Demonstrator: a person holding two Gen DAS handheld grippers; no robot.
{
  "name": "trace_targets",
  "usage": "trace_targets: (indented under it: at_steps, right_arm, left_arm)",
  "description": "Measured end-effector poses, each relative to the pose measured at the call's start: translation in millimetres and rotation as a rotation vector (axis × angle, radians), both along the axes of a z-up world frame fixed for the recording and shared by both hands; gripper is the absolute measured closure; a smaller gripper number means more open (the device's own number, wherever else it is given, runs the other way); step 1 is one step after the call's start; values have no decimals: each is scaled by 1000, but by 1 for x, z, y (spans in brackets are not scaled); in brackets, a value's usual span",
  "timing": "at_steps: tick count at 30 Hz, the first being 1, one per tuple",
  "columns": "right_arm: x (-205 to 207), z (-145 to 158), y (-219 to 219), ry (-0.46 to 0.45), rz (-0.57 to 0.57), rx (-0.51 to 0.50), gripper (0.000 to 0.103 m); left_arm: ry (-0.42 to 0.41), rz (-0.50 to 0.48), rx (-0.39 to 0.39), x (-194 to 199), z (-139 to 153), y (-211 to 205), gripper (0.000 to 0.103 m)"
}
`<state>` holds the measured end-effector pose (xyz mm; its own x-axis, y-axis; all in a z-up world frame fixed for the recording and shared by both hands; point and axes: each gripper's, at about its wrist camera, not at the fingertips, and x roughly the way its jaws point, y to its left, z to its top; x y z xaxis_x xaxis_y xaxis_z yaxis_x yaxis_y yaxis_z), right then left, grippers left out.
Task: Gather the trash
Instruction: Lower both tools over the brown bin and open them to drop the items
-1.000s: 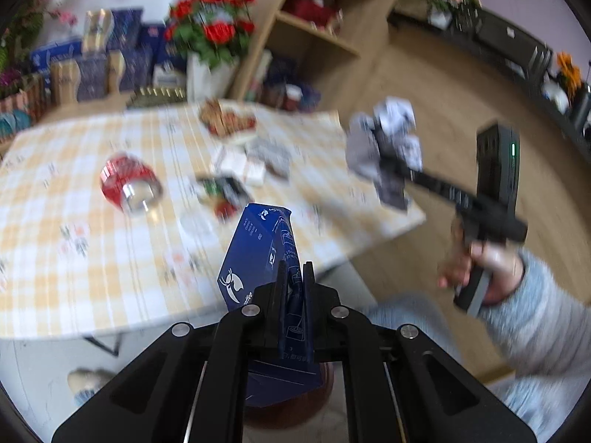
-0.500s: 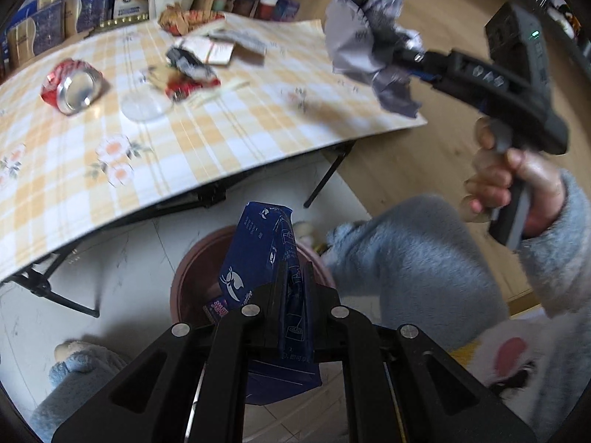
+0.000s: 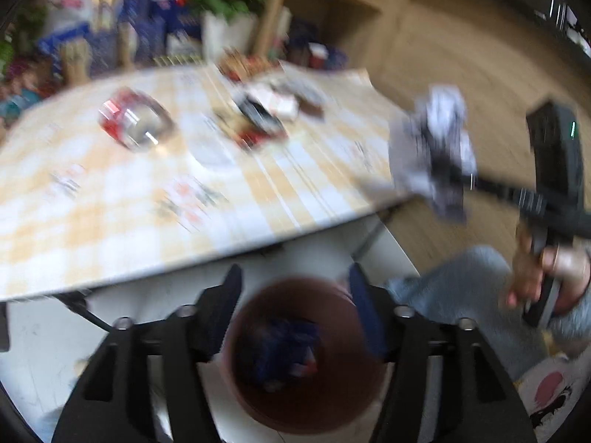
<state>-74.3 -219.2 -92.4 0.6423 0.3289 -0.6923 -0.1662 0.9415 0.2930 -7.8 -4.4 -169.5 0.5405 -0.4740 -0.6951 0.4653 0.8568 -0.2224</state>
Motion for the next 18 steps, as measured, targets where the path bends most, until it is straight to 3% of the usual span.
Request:
trace_targets:
  at_steps: [3, 6, 12, 18]
  right_arm:
    - [-4, -13, 9, 24, 12, -4, 77]
    - [-8, -27, 19, 54, 34, -13, 77]
    - [-10, -56, 39, 143, 90, -50, 77]
    - [-11, -82, 57, 230, 141, -95, 77]
  left_arm:
    - [-111, 82, 21, -5, 21, 21, 17]
    - [-173, 142, 45, -9, 29, 36, 9]
    - [-225, 263, 99, -18, 22, 65, 6]
    - [-243, 303, 96, -28, 11, 76, 6]
